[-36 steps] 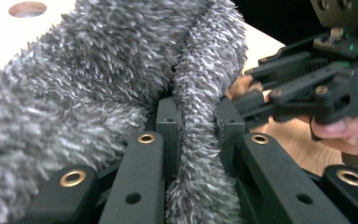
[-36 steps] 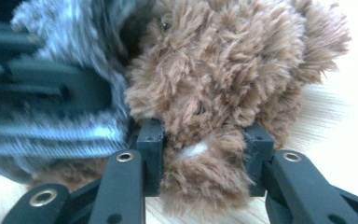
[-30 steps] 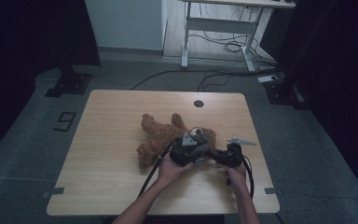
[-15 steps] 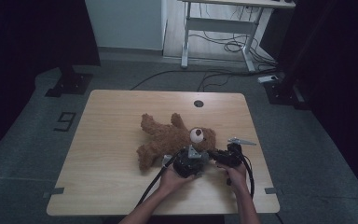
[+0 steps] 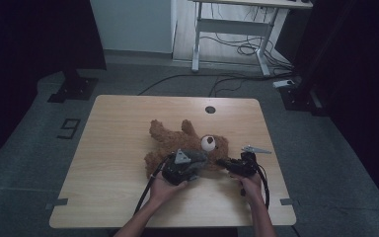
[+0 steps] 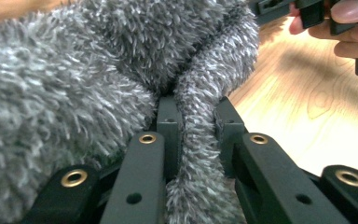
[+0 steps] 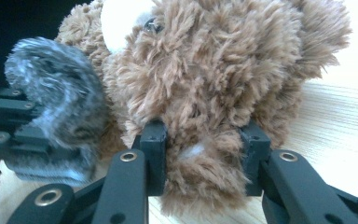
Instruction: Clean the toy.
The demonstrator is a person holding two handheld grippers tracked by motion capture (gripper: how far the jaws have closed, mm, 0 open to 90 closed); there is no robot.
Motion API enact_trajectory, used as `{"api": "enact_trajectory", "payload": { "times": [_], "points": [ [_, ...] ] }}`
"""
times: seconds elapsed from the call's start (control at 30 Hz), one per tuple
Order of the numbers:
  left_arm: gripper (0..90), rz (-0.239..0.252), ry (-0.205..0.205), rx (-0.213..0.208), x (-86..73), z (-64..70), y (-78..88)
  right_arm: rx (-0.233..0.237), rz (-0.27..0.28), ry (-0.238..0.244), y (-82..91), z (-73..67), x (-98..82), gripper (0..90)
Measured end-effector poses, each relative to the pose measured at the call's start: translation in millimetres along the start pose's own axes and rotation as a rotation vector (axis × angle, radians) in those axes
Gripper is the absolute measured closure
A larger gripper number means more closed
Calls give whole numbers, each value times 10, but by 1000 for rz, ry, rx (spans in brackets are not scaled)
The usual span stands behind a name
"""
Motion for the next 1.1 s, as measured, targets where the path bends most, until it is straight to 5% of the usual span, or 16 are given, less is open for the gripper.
{"api": "enact_trajectory", "payload": {
  "times": [0.23, 0.47, 0.63, 0.77, 0.9, 1.1],
  "points": [
    [765, 51, 53, 18, -9, -278, 287, 4, 4, -7, 0, 9, 2, 630],
    [764, 123, 42, 26, 355, -310, 454, 4, 5, 0, -1, 6, -2, 629],
    [764, 108, -17, -21, 608, 19, 217, 2, 6, 0, -1, 4, -3, 628],
    [764, 55, -43, -51, 619, 252, -85, 4, 5, -2, 1, 3, -5, 629],
    [765, -6, -43, -61, 456, 328, -347, 4, 3, -1, 3, 2, -8, 629],
    [769, -81, -80, -72, 107, 426, -471, 6, -1, -3, 2, 23, -15, 631]
  ]
}}
Point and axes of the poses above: each handheld gripper's, and its own axes: y roughly backward along the jaws, x roughly out of its top, z roughly to its right, the point moved 9 cm from there along -y, roughly forward along the jaws, and after that the axes turned 7 degrees about x, right-handed, at the moved point
